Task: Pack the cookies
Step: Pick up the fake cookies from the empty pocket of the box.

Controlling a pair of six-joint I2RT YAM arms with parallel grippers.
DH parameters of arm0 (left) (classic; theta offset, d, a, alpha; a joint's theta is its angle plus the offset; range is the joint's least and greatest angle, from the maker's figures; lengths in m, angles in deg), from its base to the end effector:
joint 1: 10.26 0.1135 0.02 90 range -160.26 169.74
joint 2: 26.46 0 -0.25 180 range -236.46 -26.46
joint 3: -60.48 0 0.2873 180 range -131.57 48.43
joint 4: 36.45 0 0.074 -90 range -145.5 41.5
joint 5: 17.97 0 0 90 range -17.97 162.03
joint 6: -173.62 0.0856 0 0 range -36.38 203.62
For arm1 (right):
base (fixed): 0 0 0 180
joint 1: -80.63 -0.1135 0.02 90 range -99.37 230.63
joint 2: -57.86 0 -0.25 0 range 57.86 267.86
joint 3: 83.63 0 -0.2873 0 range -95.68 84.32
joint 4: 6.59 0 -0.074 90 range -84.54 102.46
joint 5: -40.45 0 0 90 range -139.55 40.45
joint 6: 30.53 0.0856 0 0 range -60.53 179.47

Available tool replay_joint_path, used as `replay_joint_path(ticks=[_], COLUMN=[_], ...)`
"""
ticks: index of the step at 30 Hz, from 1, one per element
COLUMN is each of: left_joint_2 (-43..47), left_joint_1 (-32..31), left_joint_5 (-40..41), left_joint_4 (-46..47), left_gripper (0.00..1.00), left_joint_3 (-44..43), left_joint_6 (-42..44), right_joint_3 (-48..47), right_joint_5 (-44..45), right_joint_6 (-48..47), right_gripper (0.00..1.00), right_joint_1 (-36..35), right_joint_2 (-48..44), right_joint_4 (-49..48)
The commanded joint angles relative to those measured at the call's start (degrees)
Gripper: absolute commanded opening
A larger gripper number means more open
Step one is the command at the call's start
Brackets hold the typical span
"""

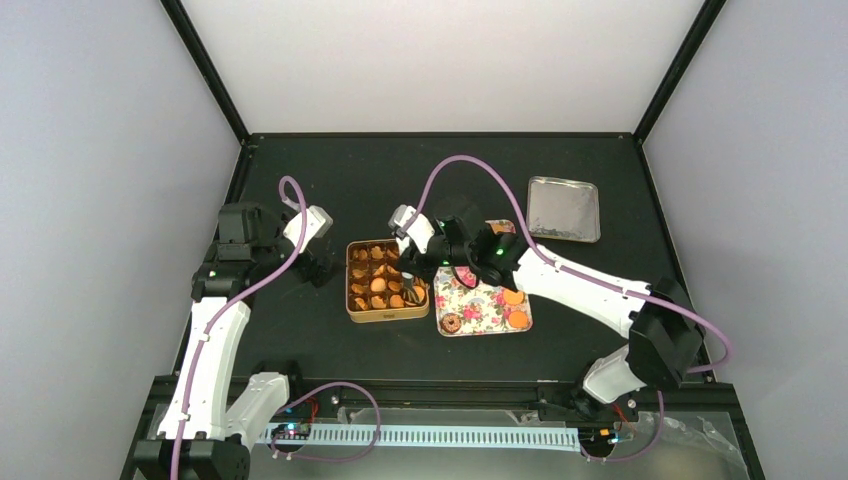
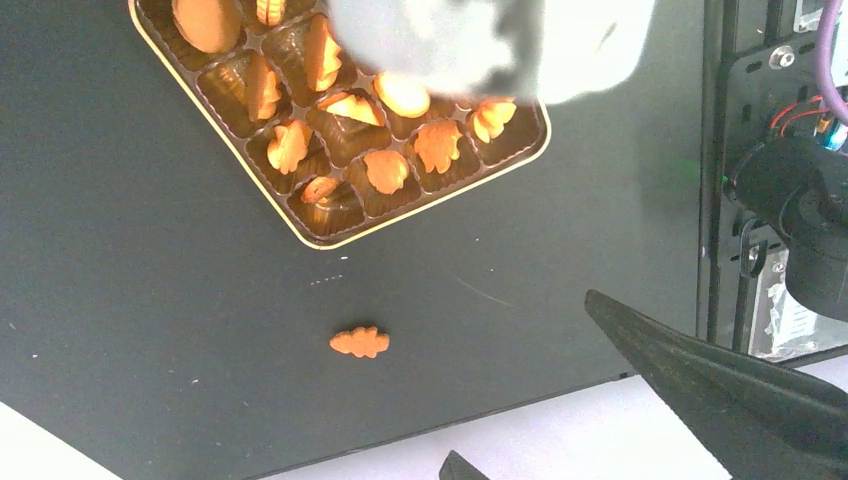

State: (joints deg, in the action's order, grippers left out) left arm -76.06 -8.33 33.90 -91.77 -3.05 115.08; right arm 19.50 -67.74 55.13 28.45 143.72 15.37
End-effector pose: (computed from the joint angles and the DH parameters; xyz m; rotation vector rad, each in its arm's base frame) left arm 0.2445 -0.0446 0.2796 0.8611 1.9676 -0.4271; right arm 0.2358 0.3473 0.2381 -1.2089 1.8305 0.8214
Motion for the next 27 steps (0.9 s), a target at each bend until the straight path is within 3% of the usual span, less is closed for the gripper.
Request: replay_joint_path(ticks=[1, 9, 27], left_joint_2=[-0.22, -0.41, -0.14], left_joint_1=[0.67, 0.70, 0.71], left_joint_5=[-0.65, -0.70, -1.13], left_joint_4=[-0.41, 0.17, -0.37], left_gripper=[0.98, 0.97, 0.96], left_joint_3=[-1.23, -1.10, -1.00], left_joint_6=[0.64, 0.27, 1.42], right_joint_3=[0.93, 3.39, 0.74], right_joint_5=[-1.67, -1.84, -0.58], right_joint_6=[-0.39, -0.07, -0.48], right_gripper=[0.29, 0.27, 0.24], right_joint_1=[0.30, 0.24, 0.24], right_joint_2=[-3.15, -7.52, -5.88], right_joint_4=[-1.15, -1.25, 0.68])
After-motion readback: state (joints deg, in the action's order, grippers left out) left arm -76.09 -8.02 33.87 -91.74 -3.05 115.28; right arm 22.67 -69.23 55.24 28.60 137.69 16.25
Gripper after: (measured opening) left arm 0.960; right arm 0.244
